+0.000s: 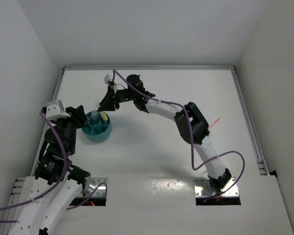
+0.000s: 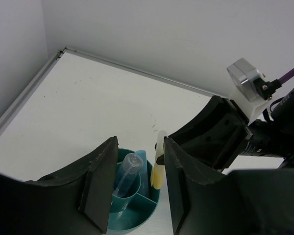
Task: Sort the stationery into containers
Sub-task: Place the pen in the storage box.
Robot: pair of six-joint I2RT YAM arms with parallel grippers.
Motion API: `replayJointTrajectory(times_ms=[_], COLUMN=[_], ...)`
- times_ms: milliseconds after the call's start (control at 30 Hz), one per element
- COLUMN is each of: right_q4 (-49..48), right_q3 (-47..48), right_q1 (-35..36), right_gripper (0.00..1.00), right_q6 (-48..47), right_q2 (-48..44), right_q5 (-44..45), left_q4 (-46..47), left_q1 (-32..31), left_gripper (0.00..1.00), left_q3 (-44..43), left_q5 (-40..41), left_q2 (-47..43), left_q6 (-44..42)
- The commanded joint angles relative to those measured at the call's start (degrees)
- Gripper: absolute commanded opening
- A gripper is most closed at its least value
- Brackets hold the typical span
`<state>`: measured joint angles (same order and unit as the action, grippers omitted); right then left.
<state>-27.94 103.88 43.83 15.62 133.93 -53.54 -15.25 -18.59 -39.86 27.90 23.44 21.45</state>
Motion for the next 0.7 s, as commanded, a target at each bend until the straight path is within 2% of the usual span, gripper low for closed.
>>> replayJointTrajectory(times_ms=[0, 367, 667], right_q4=[-5.18, -6.25, -7.48], right_q3=[2.3, 4.23, 0.98], right_q1=[0.99, -0.06, -0.06], right_gripper=[0.0, 0.0, 0.0], right_q6=[0.29, -0.24, -1.29], right_q2=[1.33, 4.76, 5.81], right_q5=[-2.71, -3.76, -4.82], left_q4=[1.8, 2.33, 2.33], left_q1=[0.48, 0.48, 0.48], left_gripper=[0.47, 0.47, 0.47], left_q3=[0.39, 0.39, 0.39], left_q5=[-0.21, -0.74, -0.74], left_q2=[-0.15, -0.15, -0.15], left_q6=[-0.45, -0.45, -0.45])
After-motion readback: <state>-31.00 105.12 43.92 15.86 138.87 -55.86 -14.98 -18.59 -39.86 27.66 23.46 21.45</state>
